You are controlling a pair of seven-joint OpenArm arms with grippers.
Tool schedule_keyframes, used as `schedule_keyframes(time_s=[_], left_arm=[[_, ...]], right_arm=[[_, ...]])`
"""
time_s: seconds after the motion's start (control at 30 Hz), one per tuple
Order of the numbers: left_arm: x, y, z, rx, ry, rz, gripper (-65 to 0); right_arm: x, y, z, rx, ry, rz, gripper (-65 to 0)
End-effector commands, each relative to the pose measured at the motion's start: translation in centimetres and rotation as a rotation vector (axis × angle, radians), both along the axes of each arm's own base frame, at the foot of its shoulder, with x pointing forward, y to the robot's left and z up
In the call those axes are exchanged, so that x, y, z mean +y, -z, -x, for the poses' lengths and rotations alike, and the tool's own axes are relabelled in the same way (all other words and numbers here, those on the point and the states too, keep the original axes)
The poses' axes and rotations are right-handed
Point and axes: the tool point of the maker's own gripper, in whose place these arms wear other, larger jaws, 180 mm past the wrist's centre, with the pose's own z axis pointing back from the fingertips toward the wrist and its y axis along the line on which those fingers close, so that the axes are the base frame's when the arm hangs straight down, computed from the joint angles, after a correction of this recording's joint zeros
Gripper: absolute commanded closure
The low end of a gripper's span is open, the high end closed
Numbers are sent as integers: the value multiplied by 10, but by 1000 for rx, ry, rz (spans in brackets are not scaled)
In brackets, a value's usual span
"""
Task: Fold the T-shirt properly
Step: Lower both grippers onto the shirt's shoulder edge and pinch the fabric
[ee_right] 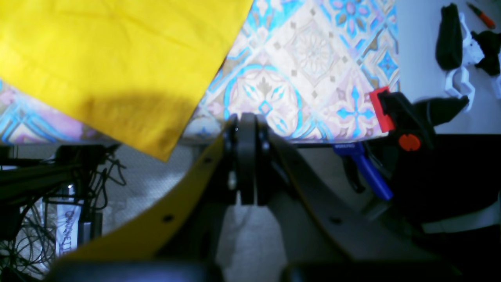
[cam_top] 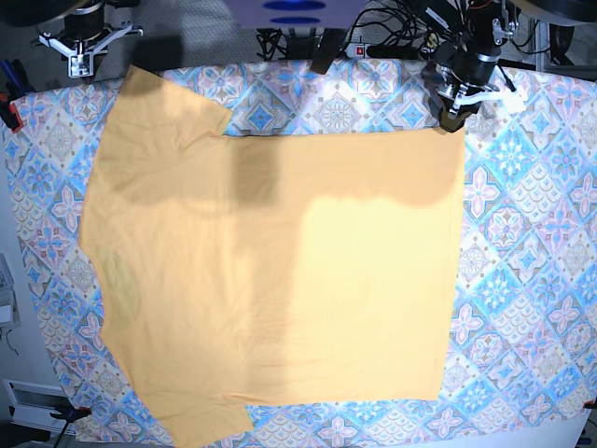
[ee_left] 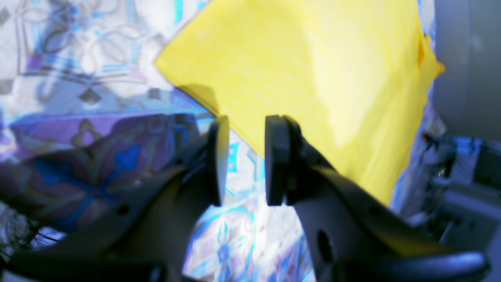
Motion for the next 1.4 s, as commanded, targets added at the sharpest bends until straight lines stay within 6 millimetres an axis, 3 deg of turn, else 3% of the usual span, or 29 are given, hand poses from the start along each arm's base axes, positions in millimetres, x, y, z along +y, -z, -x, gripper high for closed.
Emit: schedule_keyframes(time_s=[0.0, 0.27, 0.37, 0.47, 0.7, 1.07, 1.37], left_arm=[[0, -4, -4, -18, 6, 14, -162], [1, 2, -7, -6, -14, 53, -163], [11, 7, -2, 6, -58, 53, -164], [12, 19, 6, 44, -72, 81, -210], [13, 33, 4, 54, -131, 168, -313], [15, 49, -2, 74, -159, 192, -314], [16, 50, -14, 58, -163, 199, -313]], right_arm=[[-3, -6, 0, -10, -8, 16, 0], [-6, -1, -3, 18, 15, 16, 0], [-6, -1, -3, 18, 15, 16, 0], [-6, -1, -3, 18, 15, 16, 0], [-7, -1, -3, 18, 16, 16, 0], [-7, -1, -3, 18, 16, 16, 0], [-7, -1, -3, 18, 16, 16, 0]])
